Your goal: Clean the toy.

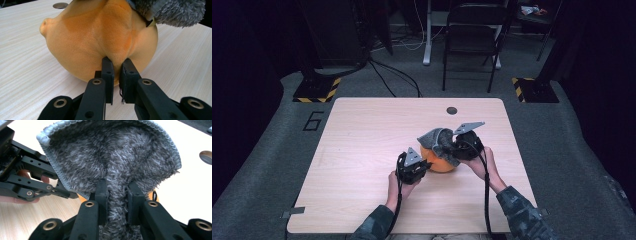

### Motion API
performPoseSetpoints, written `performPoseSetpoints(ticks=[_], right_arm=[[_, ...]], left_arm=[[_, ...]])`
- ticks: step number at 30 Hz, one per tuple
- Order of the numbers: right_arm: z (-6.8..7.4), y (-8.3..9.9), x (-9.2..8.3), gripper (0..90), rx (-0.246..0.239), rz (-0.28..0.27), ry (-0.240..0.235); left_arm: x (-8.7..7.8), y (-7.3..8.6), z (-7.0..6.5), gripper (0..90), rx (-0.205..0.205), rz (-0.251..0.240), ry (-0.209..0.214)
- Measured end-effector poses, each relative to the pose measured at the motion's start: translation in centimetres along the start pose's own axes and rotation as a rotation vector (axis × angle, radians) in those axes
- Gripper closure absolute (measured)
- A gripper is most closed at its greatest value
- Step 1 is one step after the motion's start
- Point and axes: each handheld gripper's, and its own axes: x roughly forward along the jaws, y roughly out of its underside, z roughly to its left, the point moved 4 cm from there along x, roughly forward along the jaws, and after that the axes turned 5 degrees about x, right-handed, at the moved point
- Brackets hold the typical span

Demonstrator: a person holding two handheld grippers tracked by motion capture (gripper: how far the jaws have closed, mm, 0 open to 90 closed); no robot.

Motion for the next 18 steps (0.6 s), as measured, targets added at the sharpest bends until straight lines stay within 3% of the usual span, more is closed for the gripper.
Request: performPoseSetpoints(ticks=[5, 18], right_arm=[[-0.5, 0.5, 0.2, 74.3, -0.034, 0.016, 0.034], [-2.3, 1.2, 0.4, 74.4, -0.009, 0.058, 0.065]], left_arm=[[0.1, 0.1, 0.0, 82.0, 0.006, 0.008, 0.001], [0.1, 0.3, 0.1, 81.8, -0.015, 0.006, 0.006]])
